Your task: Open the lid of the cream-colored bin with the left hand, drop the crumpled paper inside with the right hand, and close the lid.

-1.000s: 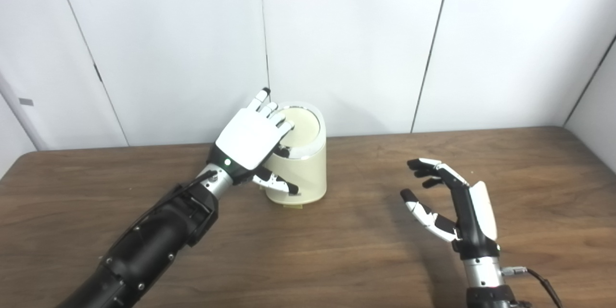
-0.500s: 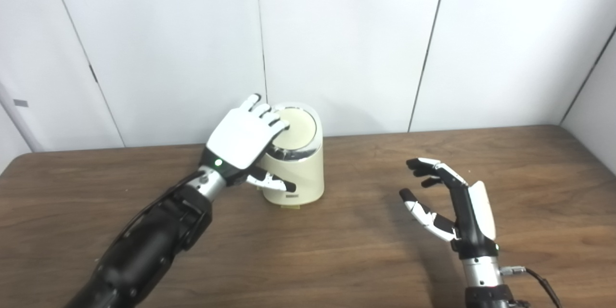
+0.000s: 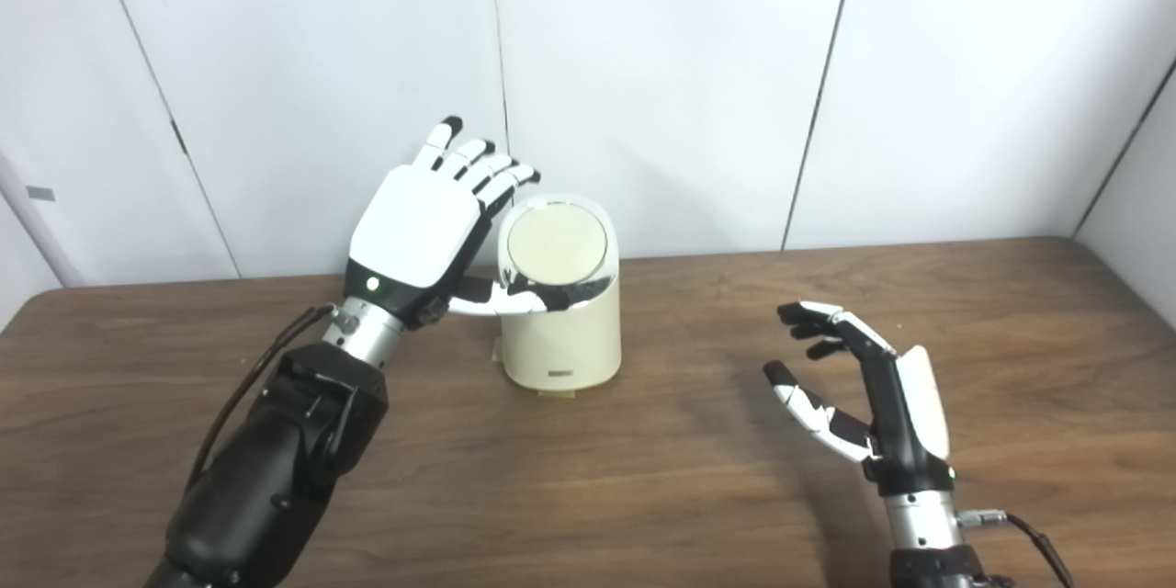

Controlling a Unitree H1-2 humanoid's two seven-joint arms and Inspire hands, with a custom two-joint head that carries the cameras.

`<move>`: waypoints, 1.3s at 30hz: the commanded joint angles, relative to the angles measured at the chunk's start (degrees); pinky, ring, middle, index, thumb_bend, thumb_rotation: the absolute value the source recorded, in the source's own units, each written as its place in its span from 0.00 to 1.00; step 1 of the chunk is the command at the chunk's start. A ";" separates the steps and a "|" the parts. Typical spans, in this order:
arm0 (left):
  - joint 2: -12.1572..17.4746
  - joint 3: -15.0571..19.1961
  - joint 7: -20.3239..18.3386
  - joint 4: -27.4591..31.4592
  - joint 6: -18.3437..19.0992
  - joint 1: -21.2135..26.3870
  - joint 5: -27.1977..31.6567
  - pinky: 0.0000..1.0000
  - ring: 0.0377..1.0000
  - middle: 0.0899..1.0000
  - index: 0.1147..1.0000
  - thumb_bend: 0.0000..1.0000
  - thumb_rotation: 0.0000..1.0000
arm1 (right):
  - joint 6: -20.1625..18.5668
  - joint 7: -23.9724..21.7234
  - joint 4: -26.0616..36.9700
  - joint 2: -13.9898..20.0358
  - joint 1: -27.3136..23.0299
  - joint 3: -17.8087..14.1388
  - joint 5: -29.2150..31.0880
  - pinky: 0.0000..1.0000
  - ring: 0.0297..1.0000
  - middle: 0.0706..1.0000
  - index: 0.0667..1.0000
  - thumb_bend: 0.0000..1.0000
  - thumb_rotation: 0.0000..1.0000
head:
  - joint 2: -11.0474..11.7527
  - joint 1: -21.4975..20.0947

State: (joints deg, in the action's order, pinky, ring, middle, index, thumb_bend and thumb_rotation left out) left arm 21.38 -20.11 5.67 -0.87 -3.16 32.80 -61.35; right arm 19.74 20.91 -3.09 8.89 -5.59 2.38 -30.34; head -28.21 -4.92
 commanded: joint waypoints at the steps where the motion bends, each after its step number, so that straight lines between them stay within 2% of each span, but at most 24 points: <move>1: -0.35 1.76 0.72 2.63 0.07 2.29 1.19 1.00 0.92 0.88 0.90 0.78 0.82 | 0.67 0.65 -3.14 -2.27 0.92 0.91 0.23 0.52 0.63 0.65 0.66 0.28 0.45 | -0.10 -0.11; 4: -2.01 3.95 -1.00 3.73 0.61 1.45 5.90 1.00 0.94 0.89 0.93 0.76 0.83 | 1.00 0.83 -3.42 -2.15 0.90 0.92 0.09 0.52 0.63 0.65 0.66 0.28 0.43 | -0.09 0.09; 6: -4.03 6.77 -3.09 5.03 1.21 -0.11 13.74 1.00 0.93 0.89 0.93 0.71 0.87 | 1.11 0.79 -3.55 -2.13 0.87 0.92 0.22 0.52 0.63 0.65 0.66 0.28 0.44 | 0.00 -0.01; 9: -8.46 13.09 -5.75 6.94 1.12 -4.11 32.50 0.79 0.87 0.86 0.84 0.58 0.88 | 1.19 0.83 -3.65 -2.09 0.80 0.90 0.19 0.52 0.63 0.65 0.66 0.28 0.44 | 0.03 -0.16; 10: -9.66 14.74 -5.84 7.21 0.45 -5.54 37.18 0.73 0.83 0.84 0.82 0.49 0.89 | 1.30 0.87 -3.68 -2.03 0.80 0.90 0.13 0.52 0.63 0.66 0.66 0.27 0.44 | 0.04 -0.05; 13: -12.25 18.19 -5.59 7.14 -2.34 -9.59 46.35 0.68 0.79 0.78 0.77 0.32 0.88 | 0.92 0.77 -3.58 -1.91 0.93 0.90 -0.23 0.52 0.63 0.66 0.67 0.27 0.45 | 0.42 0.28; 14: -12.76 18.86 -5.68 7.17 -3.12 -10.94 48.27 0.68 0.78 0.77 0.76 0.29 0.87 | 0.67 0.73 -3.51 -1.86 0.99 0.89 -0.41 0.52 0.63 0.66 0.67 0.27 0.46 | 0.56 0.19; 17: -13.20 19.69 -5.64 7.93 -5.24 -14.90 49.91 0.69 0.78 0.77 0.75 0.25 0.93 | 1.08 0.76 -3.62 -1.74 1.03 0.86 -0.25 0.52 0.64 0.67 0.67 0.27 0.45 | 0.51 0.34; 20: -13.36 20.16 -5.12 7.39 -9.17 -19.22 51.19 0.67 0.76 0.76 0.73 0.21 0.90 | 1.47 0.92 -3.76 -1.69 1.08 0.82 -0.11 0.53 0.65 0.67 0.67 0.27 0.44 | 0.44 0.36; 25: -14.31 20.66 -4.79 5.25 -13.53 -25.06 53.96 0.70 0.76 0.76 0.73 0.19 0.84 | 0.99 0.49 -3.15 -1.68 1.47 0.77 0.23 0.55 0.66 0.68 0.67 0.28 0.47 | 0.54 0.51; 30: -14.25 20.58 -6.14 2.88 -16.20 -28.55 57.04 0.75 0.80 0.79 0.76 0.20 0.89 | 0.87 0.22 -2.17 -1.78 2.00 0.68 0.67 0.55 0.66 0.68 0.67 0.26 0.47 | 0.40 0.25; 34: -14.62 20.89 -5.98 1.91 -17.03 -30.72 57.92 0.78 0.82 0.80 0.76 0.20 0.87 | 1.13 0.43 -1.28 -1.70 2.74 0.44 0.56 0.54 0.65 0.67 0.66 0.24 0.42 | 0.11 0.39; 37: -15.24 21.37 -4.12 1.76 -16.93 -31.92 55.31 0.76 0.81 0.79 0.75 0.20 0.81 | 1.27 0.24 -0.42 -1.41 3.42 0.34 0.60 0.53 0.64 0.66 0.65 0.23 0.39 | 0.13 0.66; 39: -16.23 22.15 -1.56 1.61 -16.38 -32.33 52.36 0.71 0.77 0.76 0.72 0.19 0.70 | 1.76 0.02 -0.13 -1.20 3.74 0.29 1.12 0.46 0.57 0.65 0.60 0.25 0.24 | 0.09 0.81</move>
State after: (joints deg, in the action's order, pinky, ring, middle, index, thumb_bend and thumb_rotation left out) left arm 6.14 1.75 2.12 1.60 -17.65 2.16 -6.46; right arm 19.78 20.60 -2.24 9.00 -4.69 2.16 -30.03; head -28.04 -4.04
